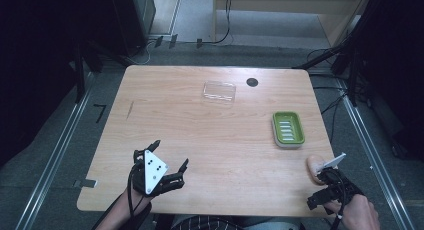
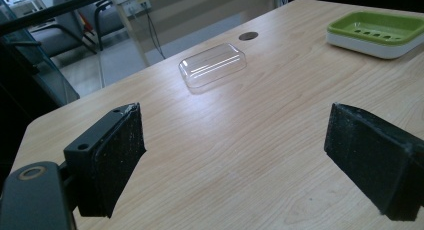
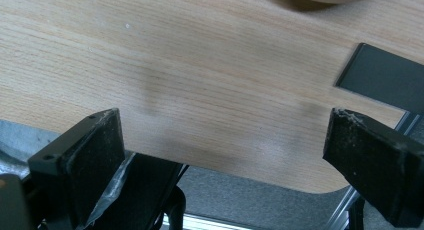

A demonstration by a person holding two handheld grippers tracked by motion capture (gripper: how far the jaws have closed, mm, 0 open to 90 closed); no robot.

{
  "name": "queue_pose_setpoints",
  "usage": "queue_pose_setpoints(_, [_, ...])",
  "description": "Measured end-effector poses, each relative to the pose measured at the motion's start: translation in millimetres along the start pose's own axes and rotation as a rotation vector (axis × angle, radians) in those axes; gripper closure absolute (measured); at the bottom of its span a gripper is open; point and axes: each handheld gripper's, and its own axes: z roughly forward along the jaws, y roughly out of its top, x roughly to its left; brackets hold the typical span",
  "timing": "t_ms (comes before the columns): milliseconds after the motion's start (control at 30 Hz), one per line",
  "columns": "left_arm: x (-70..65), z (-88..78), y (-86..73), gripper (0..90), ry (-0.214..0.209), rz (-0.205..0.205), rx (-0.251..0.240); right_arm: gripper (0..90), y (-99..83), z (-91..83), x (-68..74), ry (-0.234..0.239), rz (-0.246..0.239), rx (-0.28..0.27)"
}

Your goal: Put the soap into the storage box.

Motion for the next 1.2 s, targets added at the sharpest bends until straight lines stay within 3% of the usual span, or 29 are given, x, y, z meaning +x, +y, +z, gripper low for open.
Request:
queue_pose_setpoints(533, [-1.9, -0.1, 1.0, 9.8, -0.002, 0.009, 0.001, 3.2, 0.6, -2.9, 0.0, -0.022, -0.026, 0.001])
queue_pose_setpoints(1200, [-1.3, 1.2, 1.3, 9.8, -0.007, 0.001, -0.005, 3.3, 16.4, -10.0, 0.0, -0.034, -0.047, -0.008])
